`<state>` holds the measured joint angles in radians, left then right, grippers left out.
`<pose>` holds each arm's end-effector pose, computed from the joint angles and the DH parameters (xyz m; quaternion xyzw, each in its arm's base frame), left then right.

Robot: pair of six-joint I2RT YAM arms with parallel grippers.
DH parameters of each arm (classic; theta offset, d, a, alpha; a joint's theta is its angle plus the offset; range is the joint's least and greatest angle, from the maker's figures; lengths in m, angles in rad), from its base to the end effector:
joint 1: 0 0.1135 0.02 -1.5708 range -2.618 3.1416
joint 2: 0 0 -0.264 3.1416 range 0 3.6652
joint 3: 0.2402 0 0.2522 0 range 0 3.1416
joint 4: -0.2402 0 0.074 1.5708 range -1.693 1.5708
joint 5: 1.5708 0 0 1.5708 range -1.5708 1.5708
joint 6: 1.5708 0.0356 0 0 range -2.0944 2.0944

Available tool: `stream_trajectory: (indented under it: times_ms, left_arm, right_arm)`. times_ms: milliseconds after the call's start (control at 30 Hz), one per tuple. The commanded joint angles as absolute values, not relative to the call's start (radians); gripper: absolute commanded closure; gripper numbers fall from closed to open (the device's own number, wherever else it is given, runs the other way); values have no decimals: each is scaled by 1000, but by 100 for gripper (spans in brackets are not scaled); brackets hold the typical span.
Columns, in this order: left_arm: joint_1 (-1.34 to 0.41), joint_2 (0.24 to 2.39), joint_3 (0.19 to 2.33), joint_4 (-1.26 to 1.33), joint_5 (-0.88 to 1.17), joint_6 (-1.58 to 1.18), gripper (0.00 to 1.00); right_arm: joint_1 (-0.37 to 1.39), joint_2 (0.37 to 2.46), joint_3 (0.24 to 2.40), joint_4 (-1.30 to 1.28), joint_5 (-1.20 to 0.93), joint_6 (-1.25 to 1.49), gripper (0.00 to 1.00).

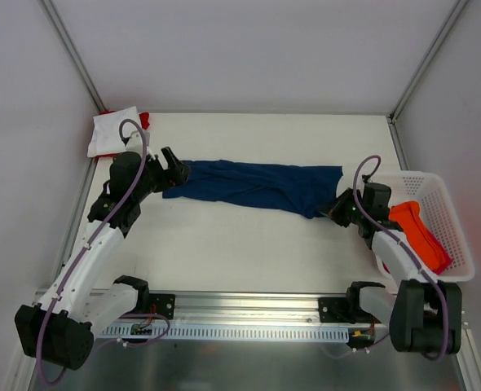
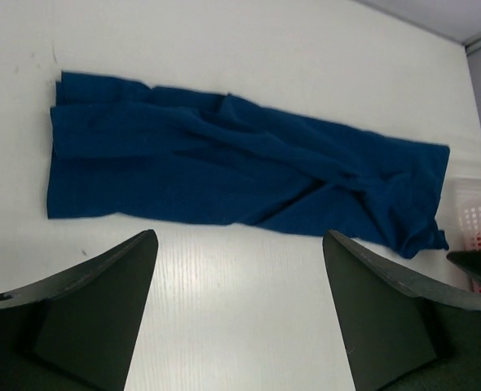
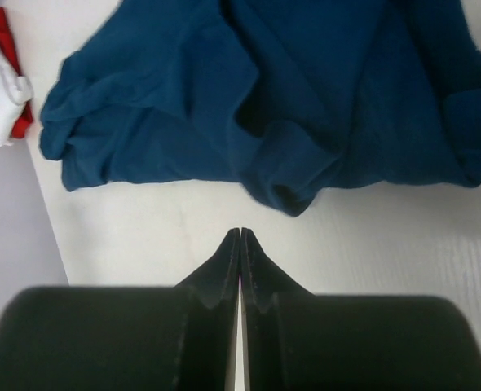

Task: Fold and stack the t-shirts
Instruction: Fold the tshirt

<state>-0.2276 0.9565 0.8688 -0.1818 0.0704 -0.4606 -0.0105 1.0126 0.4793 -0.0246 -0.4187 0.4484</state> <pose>0.2164 -0.0527 0.3384 -0.0713 0.7923 -0.2306 0.5604 0.2121 0.0122 0.2082 0.0964 0.8559 0.2805 0.4237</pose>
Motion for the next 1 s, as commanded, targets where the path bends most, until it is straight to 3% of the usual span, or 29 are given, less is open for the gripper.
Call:
stream_trajectory:
  times_ms: [0, 400, 767, 967]
  left_arm:
    - [-244, 913, 806, -184, 123, -489, 17]
    - [-299, 749, 724, -195, 149, -471, 16]
    - [-301, 644, 695, -264, 169, -454, 15]
    - [-302, 655, 696, -262, 181, -469, 15]
  right_arm:
    - [-3, 1159, 521, 123, -429, 453, 100]
    - [-18, 1774, 886, 241, -526, 482, 99]
    - [-45, 1950, 1064, 255, -574, 552, 99]
    - [-3, 2153, 1402, 189, -647, 612, 100]
